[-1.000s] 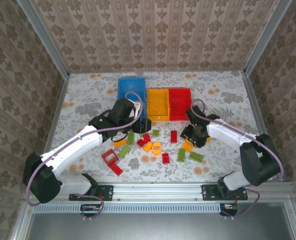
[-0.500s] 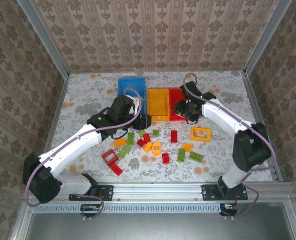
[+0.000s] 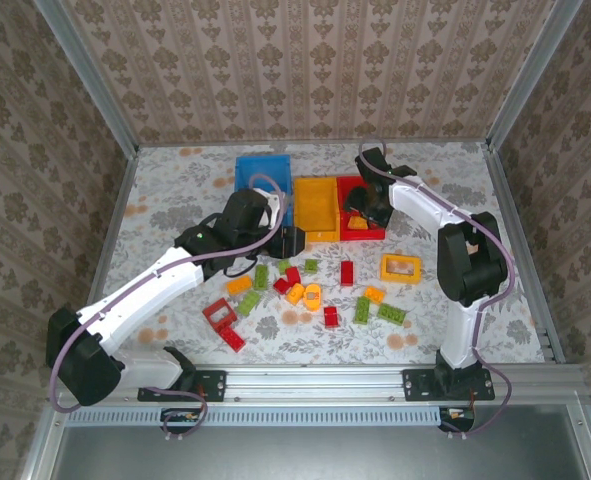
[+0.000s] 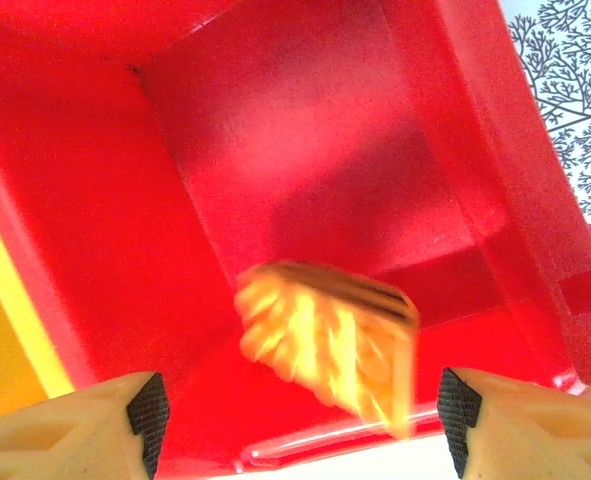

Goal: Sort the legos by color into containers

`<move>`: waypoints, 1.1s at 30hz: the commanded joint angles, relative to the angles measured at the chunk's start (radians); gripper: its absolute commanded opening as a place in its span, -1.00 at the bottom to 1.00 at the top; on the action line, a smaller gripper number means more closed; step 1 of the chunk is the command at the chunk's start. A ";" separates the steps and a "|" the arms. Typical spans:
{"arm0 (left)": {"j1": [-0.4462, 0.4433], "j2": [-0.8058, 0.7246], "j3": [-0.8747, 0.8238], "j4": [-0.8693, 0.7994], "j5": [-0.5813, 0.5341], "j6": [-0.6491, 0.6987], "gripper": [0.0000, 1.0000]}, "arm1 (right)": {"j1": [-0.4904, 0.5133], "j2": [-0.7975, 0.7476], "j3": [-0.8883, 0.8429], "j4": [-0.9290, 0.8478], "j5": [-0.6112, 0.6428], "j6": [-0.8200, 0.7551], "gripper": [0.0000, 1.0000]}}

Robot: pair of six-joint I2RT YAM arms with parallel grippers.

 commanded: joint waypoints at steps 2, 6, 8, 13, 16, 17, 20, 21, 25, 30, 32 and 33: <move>-0.002 -0.015 -0.002 -0.045 -0.036 0.012 0.05 | 0.007 -0.047 0.023 -0.048 -0.009 0.012 0.54; -0.001 -0.030 -0.004 -0.106 -0.107 -0.025 0.04 | 0.014 -0.122 0.004 -0.056 -0.007 0.032 0.55; 0.001 -0.045 -0.010 -0.160 -0.155 -0.059 0.05 | 0.024 -0.177 -0.016 -0.051 0.006 0.028 0.49; 0.033 -0.132 -0.072 -0.341 -0.257 -0.209 0.03 | 0.113 -0.322 -0.134 0.041 0.005 -0.103 0.42; 0.052 -0.206 -0.116 -0.503 -0.301 -0.346 0.03 | 0.185 -0.389 -0.268 0.180 -0.126 -0.222 0.43; 0.053 -0.230 -0.134 -0.541 -0.309 -0.396 0.03 | 0.207 -0.402 -0.302 0.215 -0.182 -0.257 0.44; 0.057 -0.305 -0.205 -0.637 -0.313 -0.531 0.06 | 0.321 -0.417 -0.352 0.263 -0.338 -0.385 0.48; 0.060 -0.321 -0.234 -0.658 -0.313 -0.566 0.07 | 0.365 -0.420 -0.357 0.267 -0.367 -0.425 0.51; 0.110 -0.348 -0.353 -0.658 -0.262 -0.664 0.07 | 0.473 -0.390 -0.364 0.294 -0.465 -0.457 0.52; 0.228 -0.353 -0.477 -0.522 -0.174 -0.645 -0.03 | 0.501 -0.351 -0.349 0.307 -0.536 -0.447 0.50; 0.275 -0.346 -0.508 -0.486 -0.150 -0.625 -0.08 | 0.502 -0.346 -0.339 0.298 -0.568 -0.462 0.51; 0.295 -0.342 -0.522 -0.469 -0.139 -0.606 -0.10 | 0.503 -0.342 -0.332 0.292 -0.585 -0.470 0.51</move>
